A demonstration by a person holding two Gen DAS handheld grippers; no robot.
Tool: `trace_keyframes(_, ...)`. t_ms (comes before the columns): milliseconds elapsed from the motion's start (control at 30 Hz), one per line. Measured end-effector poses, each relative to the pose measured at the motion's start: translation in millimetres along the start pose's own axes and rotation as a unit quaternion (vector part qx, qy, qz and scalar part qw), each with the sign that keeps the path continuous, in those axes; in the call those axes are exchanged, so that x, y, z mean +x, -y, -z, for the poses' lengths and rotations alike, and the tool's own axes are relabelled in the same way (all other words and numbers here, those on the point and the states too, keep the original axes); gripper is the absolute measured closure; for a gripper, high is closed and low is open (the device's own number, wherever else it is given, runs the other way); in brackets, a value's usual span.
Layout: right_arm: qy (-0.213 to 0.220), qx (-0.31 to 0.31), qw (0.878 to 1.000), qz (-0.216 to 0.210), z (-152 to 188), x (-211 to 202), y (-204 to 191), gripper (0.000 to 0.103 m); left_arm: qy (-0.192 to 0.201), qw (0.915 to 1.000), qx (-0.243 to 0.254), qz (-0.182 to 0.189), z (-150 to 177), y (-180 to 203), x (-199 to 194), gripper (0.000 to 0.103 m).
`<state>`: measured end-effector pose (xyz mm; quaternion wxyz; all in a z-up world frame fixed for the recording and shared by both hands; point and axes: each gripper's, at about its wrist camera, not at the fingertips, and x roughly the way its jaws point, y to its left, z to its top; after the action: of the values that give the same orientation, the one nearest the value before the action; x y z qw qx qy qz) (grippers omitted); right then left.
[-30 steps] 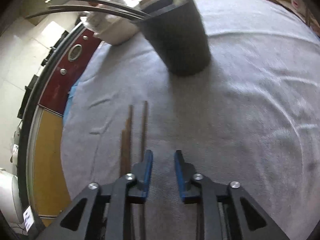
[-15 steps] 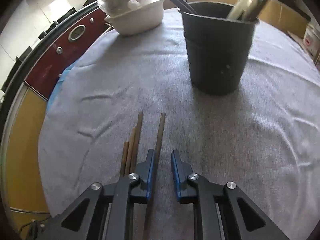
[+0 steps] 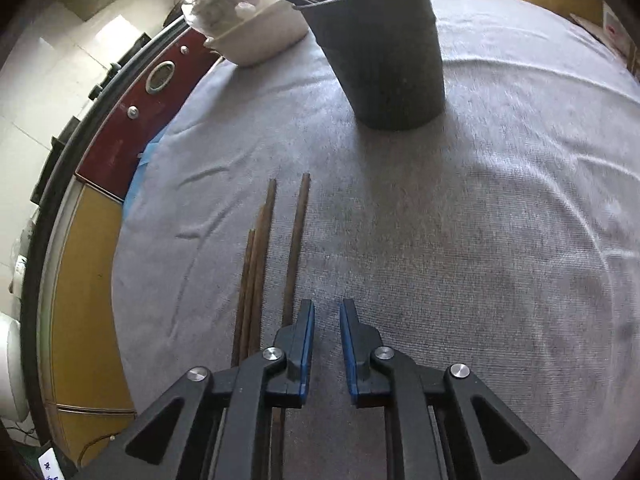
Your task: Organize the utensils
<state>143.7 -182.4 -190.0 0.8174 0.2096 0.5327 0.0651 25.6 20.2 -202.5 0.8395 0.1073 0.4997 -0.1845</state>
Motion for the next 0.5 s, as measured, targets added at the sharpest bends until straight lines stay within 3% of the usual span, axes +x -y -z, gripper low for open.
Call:
trace_keyframes(200,-0.002,-0.002,1.0,-0.011,9,-8,5,0.087,0.017,0.9998,-0.005,-0.007,-30,-5,20,0.016)
trace_keyframes(500,0.002,-0.006,1.0,-0.006,-8,0,-13,0.085,0.023,0.9976,-0.058,-0.031,-109,-50,62,0.017)
